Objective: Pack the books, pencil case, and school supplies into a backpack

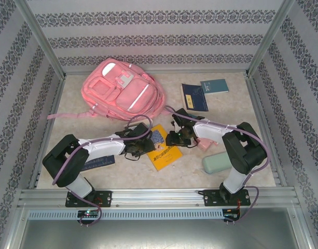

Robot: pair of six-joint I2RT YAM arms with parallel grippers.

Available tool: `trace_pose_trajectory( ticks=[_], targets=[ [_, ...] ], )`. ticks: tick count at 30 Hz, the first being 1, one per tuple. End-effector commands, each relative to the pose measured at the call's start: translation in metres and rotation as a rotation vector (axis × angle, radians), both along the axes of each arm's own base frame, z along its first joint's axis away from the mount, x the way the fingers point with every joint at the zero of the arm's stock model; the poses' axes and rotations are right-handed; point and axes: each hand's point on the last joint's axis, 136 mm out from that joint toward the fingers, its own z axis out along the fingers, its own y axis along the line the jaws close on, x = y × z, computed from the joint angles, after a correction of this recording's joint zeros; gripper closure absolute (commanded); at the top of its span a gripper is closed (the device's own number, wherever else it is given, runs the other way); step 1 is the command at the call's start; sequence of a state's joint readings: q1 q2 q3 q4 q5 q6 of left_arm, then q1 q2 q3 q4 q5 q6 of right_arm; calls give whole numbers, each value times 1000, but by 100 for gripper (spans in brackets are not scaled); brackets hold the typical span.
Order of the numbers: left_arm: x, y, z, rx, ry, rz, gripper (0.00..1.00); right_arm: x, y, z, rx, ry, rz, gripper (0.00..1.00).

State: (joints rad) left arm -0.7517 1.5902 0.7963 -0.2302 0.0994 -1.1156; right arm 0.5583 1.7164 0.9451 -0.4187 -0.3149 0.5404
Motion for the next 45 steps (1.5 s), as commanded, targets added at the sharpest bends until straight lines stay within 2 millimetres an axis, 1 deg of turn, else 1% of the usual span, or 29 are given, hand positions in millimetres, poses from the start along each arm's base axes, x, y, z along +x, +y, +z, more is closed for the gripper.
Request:
trace_pose_trajectory(
  ticks=[1,4,6,9,11,14,16,19,21,23,27,35,38,43,45],
  targets=[
    [-2,-3,-7,-22,4,33,48,-8,0,-17,-7,51,23,58],
    [-2,-10,-14,-41,15,35,48,-14,12,-18,33,70,32,62],
    [0,-18,-15,-74,10,28,48,-17,21,-16,65,82,33,64],
    [8,-33,-10,-145,-18,17,50,-22,37,-10,137,114,31,66],
    [15,-42,0,-197,-51,12,51,-24,46,-4,182,126,32,68],
    [23,-51,23,-267,-118,6,53,-24,57,9,251,135,23,68],
    [28,-55,42,-321,-176,4,55,-22,62,16,274,133,22,68],
    [35,-59,75,-412,-276,8,59,-19,64,24,285,120,22,68],
    [37,-59,92,-453,-323,9,63,-18,64,27,287,115,22,68],
    [38,-60,103,-495,-363,6,67,-16,64,28,291,114,19,68],
    [38,-63,110,-534,-385,-4,72,-16,64,30,296,115,15,68],
    [34,-58,123,-590,-440,-1,72,-11,57,38,300,98,-8,67],
    [32,-60,118,-592,-422,-22,72,-9,56,41,306,91,-12,67],
    [28,-57,97,-468,-349,-52,74,-6,54,45,304,80,-14,65],
    [27,-53,92,-434,-338,-52,77,-4,51,47,299,73,-23,62]
  ],
)
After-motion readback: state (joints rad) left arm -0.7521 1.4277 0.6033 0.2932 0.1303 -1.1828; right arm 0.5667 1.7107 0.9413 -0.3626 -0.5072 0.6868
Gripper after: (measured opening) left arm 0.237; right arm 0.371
